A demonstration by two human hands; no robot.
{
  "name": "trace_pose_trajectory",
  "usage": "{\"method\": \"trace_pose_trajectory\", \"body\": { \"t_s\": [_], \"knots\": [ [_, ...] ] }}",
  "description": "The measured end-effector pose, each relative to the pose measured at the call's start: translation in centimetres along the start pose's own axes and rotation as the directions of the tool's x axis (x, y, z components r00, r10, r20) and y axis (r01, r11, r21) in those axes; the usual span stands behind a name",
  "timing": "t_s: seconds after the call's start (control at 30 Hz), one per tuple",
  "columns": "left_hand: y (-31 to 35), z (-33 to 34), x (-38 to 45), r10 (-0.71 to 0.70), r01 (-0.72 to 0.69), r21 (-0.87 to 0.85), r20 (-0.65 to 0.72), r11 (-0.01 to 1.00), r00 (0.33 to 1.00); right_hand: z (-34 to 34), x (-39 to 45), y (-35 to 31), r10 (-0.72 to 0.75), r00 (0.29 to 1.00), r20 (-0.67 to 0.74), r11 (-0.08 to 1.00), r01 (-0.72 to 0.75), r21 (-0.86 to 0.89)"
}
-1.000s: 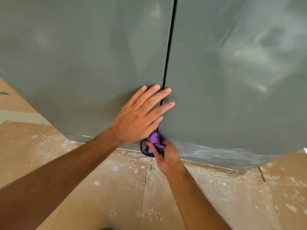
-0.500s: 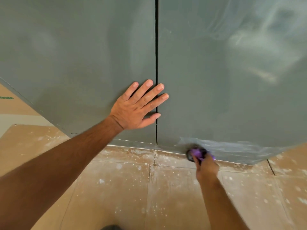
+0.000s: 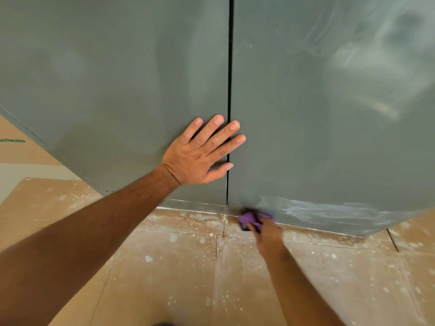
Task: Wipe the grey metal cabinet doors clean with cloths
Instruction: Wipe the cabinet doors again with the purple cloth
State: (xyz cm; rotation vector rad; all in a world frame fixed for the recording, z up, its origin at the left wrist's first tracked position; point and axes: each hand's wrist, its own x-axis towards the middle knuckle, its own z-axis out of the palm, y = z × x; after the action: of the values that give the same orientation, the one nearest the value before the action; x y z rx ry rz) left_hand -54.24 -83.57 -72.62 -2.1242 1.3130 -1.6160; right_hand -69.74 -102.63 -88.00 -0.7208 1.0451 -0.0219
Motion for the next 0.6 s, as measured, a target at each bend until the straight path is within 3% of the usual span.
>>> {"method": "trace_pose_trajectory", "body": {
  "t_s": [0.07,0.13,0.23,0.33,0.43,0.6],
  "knots": [
    [0.1,0.1,0.0,-0.002,0.002,0.002,-0.008,1.000,1.000,-1.6,1.6,-0.2,-0.103,0.991,-0.081,0.994,0.106,0.040],
    [0.0,0.2,0.1,0.004,-0.004,-0.003,-0.005,1.000,1.000,0.9,3.5,3.4,-0.108,0.994,-0.016,0.993,0.108,0.042],
    [0.1,0.1,-0.1,0.004,-0.004,-0.027,-0.006,1.000,1.000,9.9,4.0,11.2,0.039,0.997,0.069,0.999,-0.036,-0.040],
    [0.1,0.6,-0.2,0.019,-0.020,-0.007,-0.011,1.000,1.000,15.5,3.9,14.8,0.092,0.989,0.116,0.984,-0.072,-0.165],
    [-0.1,0.3,-0.1,0.016,-0.016,-0.004,-0.003,1.000,1.000,12.6,4.4,13.1,0.018,0.996,0.084,0.982,-0.001,-0.191],
    [0.0,0.2,-0.1,0.020,-0.020,0.018,0.003,1.000,1.000,-0.9,4.1,3.0,-0.271,0.948,-0.164,0.959,0.252,-0.128]
  ]
}}
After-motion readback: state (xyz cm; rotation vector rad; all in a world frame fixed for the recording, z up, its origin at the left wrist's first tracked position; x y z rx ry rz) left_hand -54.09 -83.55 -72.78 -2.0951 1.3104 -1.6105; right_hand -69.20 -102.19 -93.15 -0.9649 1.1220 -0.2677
